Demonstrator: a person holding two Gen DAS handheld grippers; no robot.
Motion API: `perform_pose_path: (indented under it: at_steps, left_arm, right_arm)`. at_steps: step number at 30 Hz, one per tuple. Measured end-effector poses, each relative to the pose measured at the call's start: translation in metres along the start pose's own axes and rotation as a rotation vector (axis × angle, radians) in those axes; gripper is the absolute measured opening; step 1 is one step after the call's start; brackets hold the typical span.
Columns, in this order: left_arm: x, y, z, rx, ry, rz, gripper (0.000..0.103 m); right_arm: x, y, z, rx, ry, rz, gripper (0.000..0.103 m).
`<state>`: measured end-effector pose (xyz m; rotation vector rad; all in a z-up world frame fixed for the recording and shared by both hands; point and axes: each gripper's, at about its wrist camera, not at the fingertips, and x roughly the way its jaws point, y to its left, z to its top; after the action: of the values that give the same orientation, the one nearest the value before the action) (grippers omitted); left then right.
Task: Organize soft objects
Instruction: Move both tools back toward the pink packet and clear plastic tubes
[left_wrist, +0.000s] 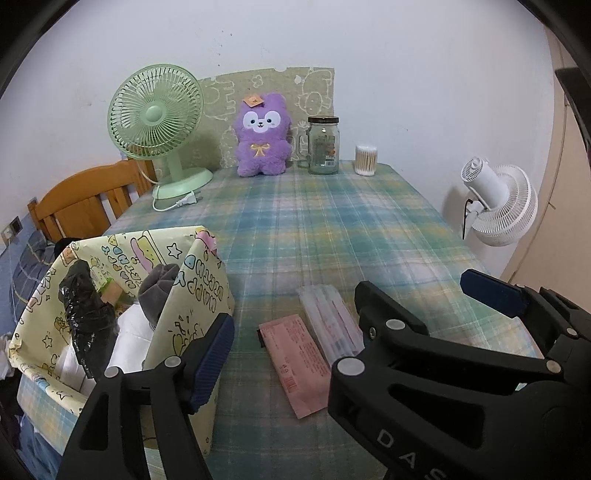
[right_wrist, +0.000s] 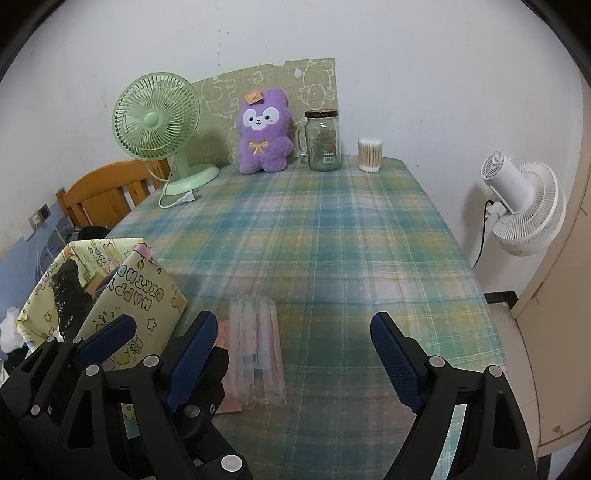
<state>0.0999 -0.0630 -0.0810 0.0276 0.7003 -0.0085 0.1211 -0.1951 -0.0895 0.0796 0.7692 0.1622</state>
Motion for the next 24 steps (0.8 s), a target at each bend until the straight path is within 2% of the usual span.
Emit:
perform_pose_path:
  at_steps: [12,24]
  left_arm:
    - [0.001,-0.008,-0.006,-0.032,0.03,-0.019,0.072]
    - [0.025,0.0,-0.028,-0.087,0.141,0.023,0.058]
  right_arm:
    - [-0.004,-0.007,-0.005,-0.01,0.012,-0.011,0.087]
    - [0.029,-0.002,-0.024,-0.014,0.114,0.046,0.086]
